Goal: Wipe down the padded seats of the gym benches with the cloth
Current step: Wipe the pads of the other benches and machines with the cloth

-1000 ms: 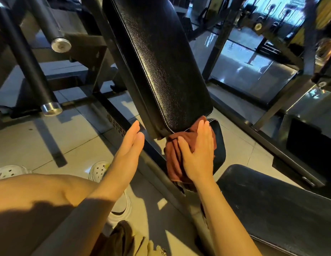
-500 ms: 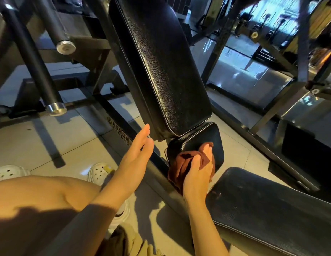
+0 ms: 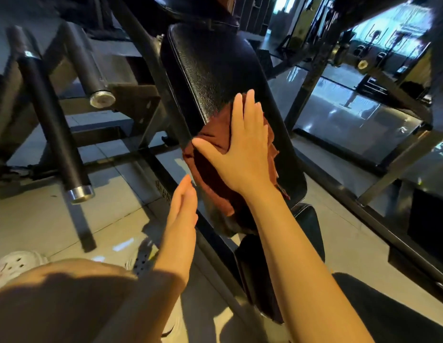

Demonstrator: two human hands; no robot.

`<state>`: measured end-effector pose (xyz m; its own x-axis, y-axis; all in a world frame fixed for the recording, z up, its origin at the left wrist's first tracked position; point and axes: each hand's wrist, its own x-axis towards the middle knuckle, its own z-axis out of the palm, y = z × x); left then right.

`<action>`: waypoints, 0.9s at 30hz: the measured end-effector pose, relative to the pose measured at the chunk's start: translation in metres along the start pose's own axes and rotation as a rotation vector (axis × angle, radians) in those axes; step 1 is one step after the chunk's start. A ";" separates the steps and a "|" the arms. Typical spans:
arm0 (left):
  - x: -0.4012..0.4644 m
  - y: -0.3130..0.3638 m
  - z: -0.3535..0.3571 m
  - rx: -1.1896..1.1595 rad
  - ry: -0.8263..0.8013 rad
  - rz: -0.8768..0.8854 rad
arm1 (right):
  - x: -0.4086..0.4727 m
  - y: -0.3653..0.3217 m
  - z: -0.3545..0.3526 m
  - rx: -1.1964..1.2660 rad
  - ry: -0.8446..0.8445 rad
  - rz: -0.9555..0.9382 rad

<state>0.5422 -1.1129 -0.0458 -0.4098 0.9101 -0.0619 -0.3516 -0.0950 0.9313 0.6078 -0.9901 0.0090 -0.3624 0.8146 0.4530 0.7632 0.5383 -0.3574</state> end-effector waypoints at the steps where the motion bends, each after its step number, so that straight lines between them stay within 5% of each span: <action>1: 0.003 -0.001 -0.001 0.008 -0.007 0.002 | -0.011 0.005 0.001 0.019 0.004 0.025; 5: 0.023 0.003 -0.004 0.059 0.051 -0.007 | -0.097 0.022 0.011 -0.060 0.016 0.057; 10: 0.038 0.005 -0.008 0.254 -0.069 0.122 | -0.137 0.027 0.021 -0.015 0.145 0.202; 18: 0.093 0.041 -0.021 0.167 -0.062 0.159 | -0.024 -0.020 0.011 -0.159 -0.037 0.201; 27: 0.139 0.063 -0.068 0.226 -0.111 0.205 | 0.099 -0.074 0.019 -0.177 0.076 0.114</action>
<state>0.4062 -1.0192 -0.0202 -0.3542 0.9209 0.1631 -0.0703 -0.2001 0.9773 0.5053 -0.9448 0.0647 -0.2323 0.8454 0.4810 0.8813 0.3922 -0.2638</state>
